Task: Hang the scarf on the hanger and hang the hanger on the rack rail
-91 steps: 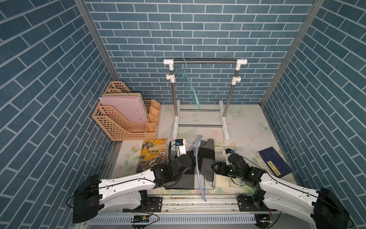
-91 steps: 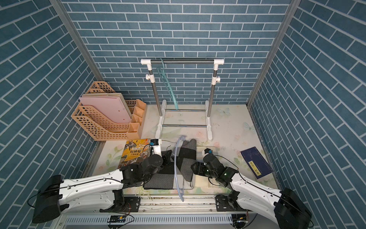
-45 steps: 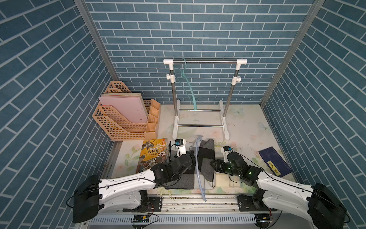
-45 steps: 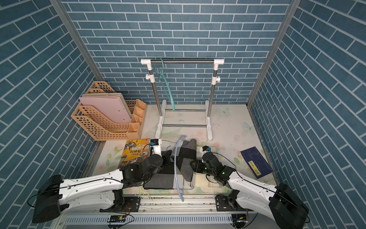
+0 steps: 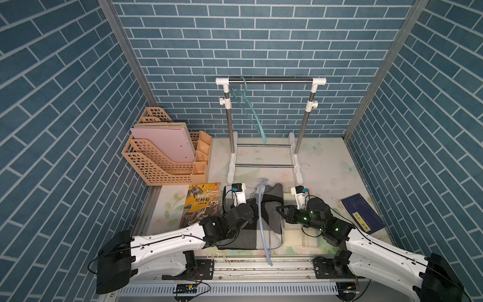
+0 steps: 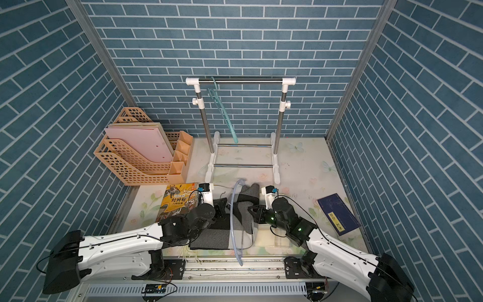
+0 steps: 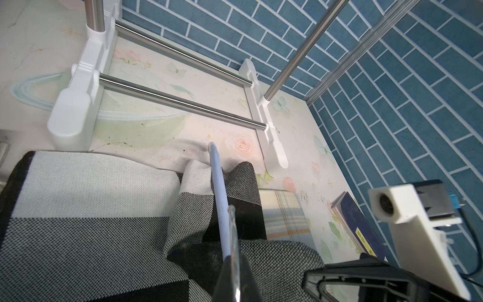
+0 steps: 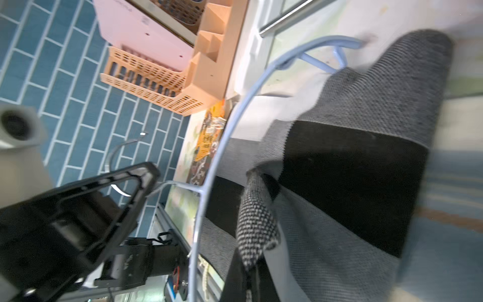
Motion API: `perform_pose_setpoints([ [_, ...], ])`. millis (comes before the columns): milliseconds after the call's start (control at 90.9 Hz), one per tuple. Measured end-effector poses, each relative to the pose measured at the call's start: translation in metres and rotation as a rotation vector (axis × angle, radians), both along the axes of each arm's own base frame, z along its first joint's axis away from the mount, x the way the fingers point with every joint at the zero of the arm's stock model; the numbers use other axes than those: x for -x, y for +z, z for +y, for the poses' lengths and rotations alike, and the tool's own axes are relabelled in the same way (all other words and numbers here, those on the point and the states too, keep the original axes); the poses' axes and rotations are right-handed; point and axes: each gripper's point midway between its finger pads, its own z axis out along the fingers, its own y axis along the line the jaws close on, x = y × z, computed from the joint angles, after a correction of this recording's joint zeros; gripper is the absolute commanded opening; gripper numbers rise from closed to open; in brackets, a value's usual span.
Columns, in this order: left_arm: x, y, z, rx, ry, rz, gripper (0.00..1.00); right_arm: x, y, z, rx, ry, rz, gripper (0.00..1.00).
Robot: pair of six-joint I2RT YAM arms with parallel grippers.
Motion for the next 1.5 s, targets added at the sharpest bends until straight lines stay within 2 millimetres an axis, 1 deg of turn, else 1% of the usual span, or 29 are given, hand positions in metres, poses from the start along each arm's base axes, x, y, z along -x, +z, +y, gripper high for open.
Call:
perform_pose_setpoints([
  [55, 0.0, 0.0, 0.0, 0.002, -0.002, 0.0, 0.0, 0.002, 0.005, 0.007, -0.021, 0.029, -0.007, 0.0],
  [99, 0.0, 0.001, -0.001, 0.006, -0.006, 0.0, 0.0, 0.005, 0.005, 0.014, -0.029, 0.054, -0.005, 0.0],
  [220, 0.003, 0.005, -0.005, 0.026, -0.026, 0.0, 0.0, 0.012, -0.011, 0.035, -0.026, 0.121, 0.029, 0.0],
  [297, 0.005, 0.008, -0.006, 0.047, -0.043, 0.0, 0.0, 0.015, -0.023, 0.047, -0.029, 0.144, 0.063, 0.0],
  [407, 0.009, 0.013, -0.005, 0.075, -0.062, -0.003, 0.0, 0.016, -0.035, 0.063, -0.045, 0.168, 0.098, 0.0],
  [473, 0.01, 0.016, -0.004, 0.088, -0.066, -0.007, 0.0, 0.019, -0.04, 0.073, -0.052, 0.188, 0.117, 0.0],
  [572, 0.012, 0.021, -0.003, 0.104, -0.071, -0.012, 0.0, 0.024, -0.039, 0.09, -0.068, 0.231, 0.129, 0.0],
  [605, 0.012, 0.021, -0.003, 0.105, -0.072, -0.012, 0.0, 0.026, -0.039, 0.094, -0.072, 0.241, 0.135, 0.18],
  [649, 0.011, 0.022, -0.002, 0.104, -0.07, -0.014, 0.0, 0.027, -0.041, 0.096, -0.069, 0.242, 0.151, 0.36],
  [693, 0.011, 0.023, -0.001, 0.106, -0.067, -0.016, 0.0, 0.026, -0.046, 0.094, -0.05, 0.234, 0.166, 0.48],
  [748, 0.011, 0.023, -0.001, 0.107, -0.067, -0.018, 0.0, 0.024, -0.054, 0.087, -0.014, 0.211, 0.186, 0.56],
  [792, 0.011, 0.023, -0.001, 0.108, -0.066, -0.018, 0.0, 0.026, -0.055, 0.083, 0.008, 0.205, 0.188, 0.61],
  [847, 0.011, 0.024, -0.002, 0.112, -0.067, -0.02, 0.0, 0.027, -0.053, 0.075, 0.03, 0.19, 0.189, 0.64],
  [924, 0.011, 0.026, -0.002, 0.118, -0.066, -0.022, 0.0, 0.028, -0.044, 0.065, 0.049, 0.175, 0.171, 0.7],
  [1034, 0.011, 0.024, -0.003, 0.112, -0.067, -0.019, 0.0, 0.028, -0.035, 0.049, 0.083, 0.152, 0.143, 0.77],
  [1133, 0.01, 0.019, -0.004, 0.093, -0.066, -0.011, 0.0, 0.031, -0.032, 0.035, 0.132, 0.145, 0.122, 0.79],
  [1199, 0.009, 0.017, -0.006, 0.076, -0.063, -0.004, 0.0, 0.031, -0.026, 0.027, 0.166, 0.137, 0.1, 0.79],
  [1298, 0.007, 0.016, -0.01, 0.04, -0.06, 0.01, 0.0, 0.025, -0.005, 0.012, 0.207, 0.089, 0.038, 0.78],
  [1364, 0.004, 0.018, -0.016, 0.011, -0.054, 0.02, 0.0, 0.019, 0.013, -0.001, 0.226, 0.032, -0.019, 0.77],
  [1441, -0.002, 0.023, -0.026, -0.028, -0.044, 0.029, 0.0, 0.012, 0.031, -0.016, 0.251, -0.03, -0.074, 0.76],
  [1496, -0.005, 0.027, -0.035, -0.057, -0.039, 0.032, 0.0, 0.009, 0.04, -0.025, 0.277, -0.065, -0.103, 0.76],
])
